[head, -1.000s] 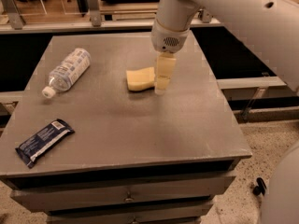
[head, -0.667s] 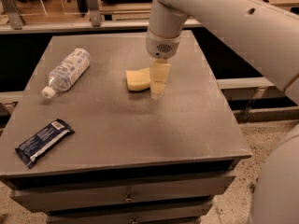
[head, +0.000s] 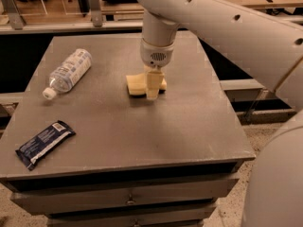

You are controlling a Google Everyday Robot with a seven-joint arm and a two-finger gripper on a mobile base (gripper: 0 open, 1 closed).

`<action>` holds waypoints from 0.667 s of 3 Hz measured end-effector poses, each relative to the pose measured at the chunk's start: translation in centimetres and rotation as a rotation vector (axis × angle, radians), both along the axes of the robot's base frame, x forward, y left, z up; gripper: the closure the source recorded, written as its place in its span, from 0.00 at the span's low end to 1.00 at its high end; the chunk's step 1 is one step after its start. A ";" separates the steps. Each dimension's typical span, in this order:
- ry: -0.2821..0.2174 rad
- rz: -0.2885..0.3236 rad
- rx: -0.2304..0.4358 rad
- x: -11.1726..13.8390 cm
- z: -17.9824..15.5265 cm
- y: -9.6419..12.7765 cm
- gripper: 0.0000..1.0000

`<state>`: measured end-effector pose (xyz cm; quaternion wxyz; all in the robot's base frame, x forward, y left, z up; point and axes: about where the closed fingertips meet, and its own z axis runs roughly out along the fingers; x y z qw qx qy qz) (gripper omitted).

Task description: Pick sponge

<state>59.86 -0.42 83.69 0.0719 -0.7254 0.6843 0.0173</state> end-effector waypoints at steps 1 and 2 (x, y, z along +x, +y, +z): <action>0.006 0.002 -0.001 -0.1 -0.2 0.1 0.37; 0.014 0.006 0.007 -0.5 -0.2 0.1 0.54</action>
Offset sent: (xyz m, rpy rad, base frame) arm -0.0120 -0.0004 0.0003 0.0123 0.0301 0.0109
